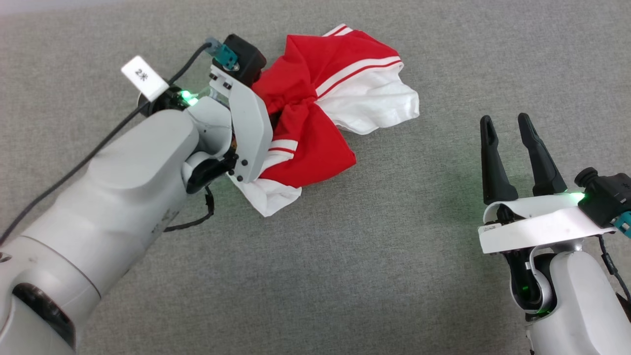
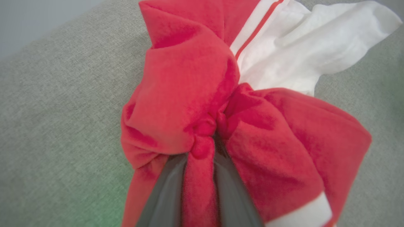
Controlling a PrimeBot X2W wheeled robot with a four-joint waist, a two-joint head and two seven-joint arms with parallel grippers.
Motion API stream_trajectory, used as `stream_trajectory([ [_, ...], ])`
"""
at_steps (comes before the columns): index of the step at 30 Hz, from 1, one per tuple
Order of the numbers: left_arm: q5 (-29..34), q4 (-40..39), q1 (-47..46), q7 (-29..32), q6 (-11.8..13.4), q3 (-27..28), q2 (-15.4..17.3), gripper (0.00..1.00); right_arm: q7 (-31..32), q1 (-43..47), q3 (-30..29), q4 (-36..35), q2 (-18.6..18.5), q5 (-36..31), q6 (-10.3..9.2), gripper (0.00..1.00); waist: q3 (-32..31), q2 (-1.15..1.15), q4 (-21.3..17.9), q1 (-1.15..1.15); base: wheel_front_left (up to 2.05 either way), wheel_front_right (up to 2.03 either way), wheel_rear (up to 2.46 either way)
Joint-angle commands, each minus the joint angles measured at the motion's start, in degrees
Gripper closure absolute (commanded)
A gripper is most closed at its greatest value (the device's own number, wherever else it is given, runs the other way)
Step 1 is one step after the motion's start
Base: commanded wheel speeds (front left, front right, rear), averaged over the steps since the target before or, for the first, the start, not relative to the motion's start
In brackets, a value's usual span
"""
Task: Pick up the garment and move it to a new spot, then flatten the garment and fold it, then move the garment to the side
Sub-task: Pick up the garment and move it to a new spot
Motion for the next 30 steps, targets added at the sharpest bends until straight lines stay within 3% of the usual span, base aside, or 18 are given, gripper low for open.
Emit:
stream_trajectory([
  [1,0.3,1.3,2.7,0.4,0.2,-0.9,0.6,0.51,-0.3,-0.4,0.1,-0.1,-0.3,-0.3,-0.02,0.0,0.1,0.0,-0.1,0.0,0.0,0.0,0.0],
  [2,-0.1,1.3,2.6,0.0,0.2,-0.9,0.5,0.05,-0.3,-0.3,0.0,0.0,-0.5,-0.4,-0.02,0.0,-0.1,0.0,-0.1,0.0,0.0,0.0,0.0],
  [3,-0.3,1.4,2.5,-0.4,0.2,-0.8,0.4,0.0,-0.3,0.0,-0.2,0.1,-0.6,-0.5,-0.02,0.0,-0.3,0.0,0.1,0.0,0.0,0.0,0.0],
  [18,-7.7,-2.0,3.8,-14.5,0.2,0.1,0.0,0.0,0.5,3.2,0.8,3.5,-4.9,-1.6,-0.02,0.0,-9.0,0.0,6.4,0.0,0.0,0.0,0.0],
  [30,-10.7,-0.9,18.9,-29.7,0.4,1.9,3.6,0.0,4.0,10.7,-2.4,2.9,-7.7,-2.1,-0.02,0.0,-17.2,0.0,12.4,0.0,0.0,0.0,0.0],
])
